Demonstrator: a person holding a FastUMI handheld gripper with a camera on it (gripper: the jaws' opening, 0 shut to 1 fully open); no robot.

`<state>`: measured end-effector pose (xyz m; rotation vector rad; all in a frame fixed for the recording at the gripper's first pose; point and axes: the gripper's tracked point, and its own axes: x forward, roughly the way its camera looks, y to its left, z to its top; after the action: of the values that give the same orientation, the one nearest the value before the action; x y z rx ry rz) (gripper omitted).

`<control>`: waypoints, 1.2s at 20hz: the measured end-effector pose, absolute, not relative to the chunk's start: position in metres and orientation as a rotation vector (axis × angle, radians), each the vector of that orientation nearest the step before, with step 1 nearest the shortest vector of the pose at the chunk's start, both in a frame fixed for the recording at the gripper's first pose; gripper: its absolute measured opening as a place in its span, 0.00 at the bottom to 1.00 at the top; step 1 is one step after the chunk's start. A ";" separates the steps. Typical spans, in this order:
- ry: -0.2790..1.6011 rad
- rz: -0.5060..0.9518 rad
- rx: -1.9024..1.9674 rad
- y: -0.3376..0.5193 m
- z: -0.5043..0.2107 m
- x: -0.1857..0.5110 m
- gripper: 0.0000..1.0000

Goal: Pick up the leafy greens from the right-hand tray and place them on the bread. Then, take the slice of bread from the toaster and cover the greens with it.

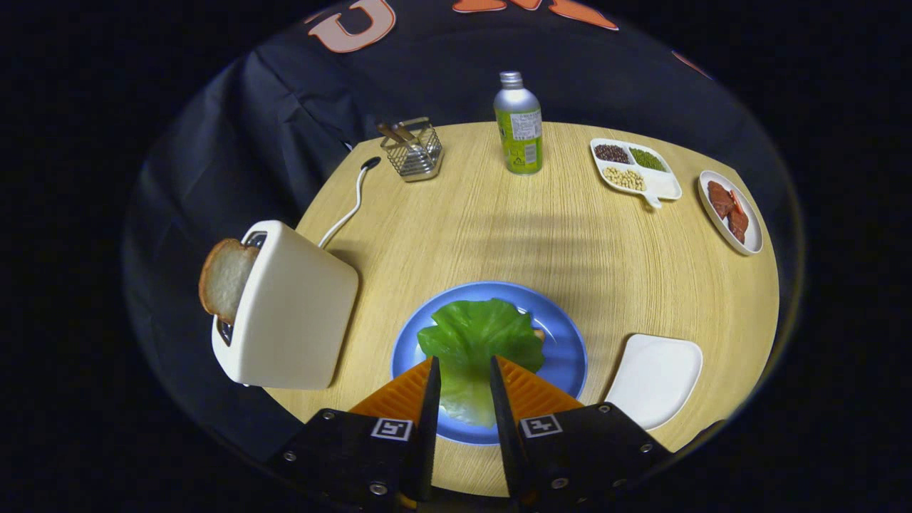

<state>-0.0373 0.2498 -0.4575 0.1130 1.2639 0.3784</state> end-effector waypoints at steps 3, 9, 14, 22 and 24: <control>1.253 0.407 0.119 0.267 -0.423 -0.033 0.55; 1.214 0.478 0.096 0.314 -0.362 -0.026 0.78; 1.197 0.527 0.080 0.359 -0.322 -0.024 0.86; 1.269 0.541 0.077 0.430 -0.316 -0.035 0.85; 1.289 0.526 0.075 0.442 -0.322 -0.034 0.83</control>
<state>-0.0339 0.4420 -0.3220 0.0749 1.2890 0.5259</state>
